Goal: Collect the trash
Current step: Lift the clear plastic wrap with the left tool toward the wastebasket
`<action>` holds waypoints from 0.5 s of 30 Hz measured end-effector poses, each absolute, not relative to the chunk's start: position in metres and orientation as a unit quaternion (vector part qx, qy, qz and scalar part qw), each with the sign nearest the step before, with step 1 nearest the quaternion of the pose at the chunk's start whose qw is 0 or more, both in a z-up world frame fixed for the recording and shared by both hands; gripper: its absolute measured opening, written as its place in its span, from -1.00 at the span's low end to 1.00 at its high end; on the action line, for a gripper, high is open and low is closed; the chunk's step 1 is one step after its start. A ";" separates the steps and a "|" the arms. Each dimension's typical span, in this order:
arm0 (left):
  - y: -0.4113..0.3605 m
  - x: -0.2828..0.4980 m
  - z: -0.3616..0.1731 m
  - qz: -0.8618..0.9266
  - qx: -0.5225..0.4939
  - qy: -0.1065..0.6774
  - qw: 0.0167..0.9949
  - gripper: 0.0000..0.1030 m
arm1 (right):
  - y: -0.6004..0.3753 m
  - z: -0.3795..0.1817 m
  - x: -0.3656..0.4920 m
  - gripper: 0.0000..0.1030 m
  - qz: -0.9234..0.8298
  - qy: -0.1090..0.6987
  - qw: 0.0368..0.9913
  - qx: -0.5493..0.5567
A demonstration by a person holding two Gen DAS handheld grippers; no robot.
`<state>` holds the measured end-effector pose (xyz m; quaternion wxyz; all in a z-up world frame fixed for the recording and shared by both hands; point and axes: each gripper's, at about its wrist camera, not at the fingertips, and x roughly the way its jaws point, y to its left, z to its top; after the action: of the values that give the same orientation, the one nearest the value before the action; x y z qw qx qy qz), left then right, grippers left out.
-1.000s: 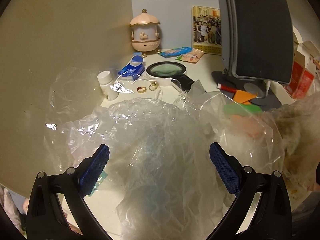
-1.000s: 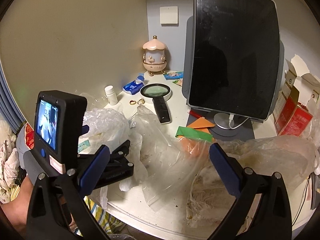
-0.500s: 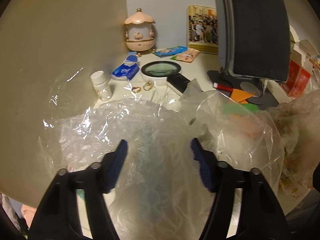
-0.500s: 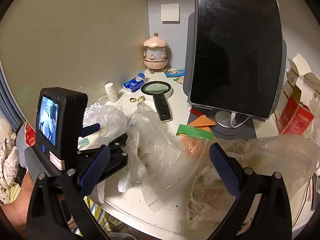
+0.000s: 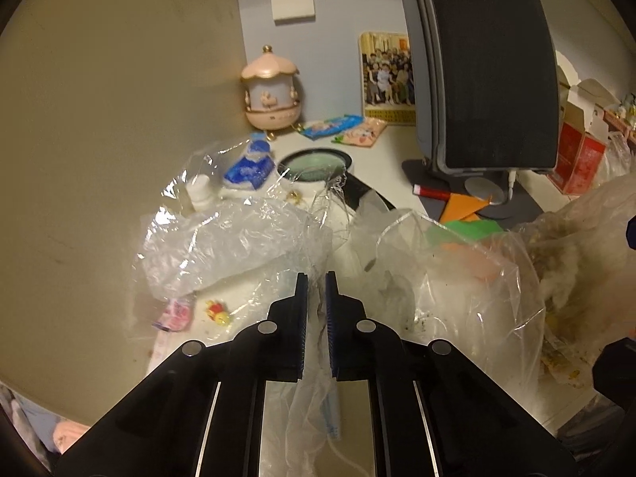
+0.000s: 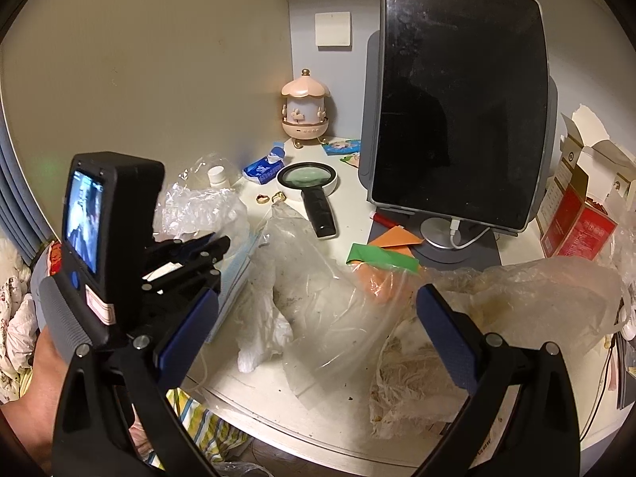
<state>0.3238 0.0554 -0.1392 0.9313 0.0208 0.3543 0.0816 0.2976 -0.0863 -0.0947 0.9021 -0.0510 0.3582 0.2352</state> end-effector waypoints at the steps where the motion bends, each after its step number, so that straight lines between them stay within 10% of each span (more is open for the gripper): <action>1: 0.056 0.322 -0.137 0.083 0.022 0.353 0.932 -0.85 | -0.086 -0.093 0.296 0.89 0.236 0.357 0.903 -0.050; 15: 0.055 0.263 -0.082 0.088 0.044 0.318 0.943 -0.85 | -0.087 -0.058 0.257 0.89 0.247 0.327 0.911 -0.041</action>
<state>0.2631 0.0546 -0.0822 0.9431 0.0439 0.3178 0.0875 0.2569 -0.0866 -0.0580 0.9112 -0.0410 0.3271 0.2471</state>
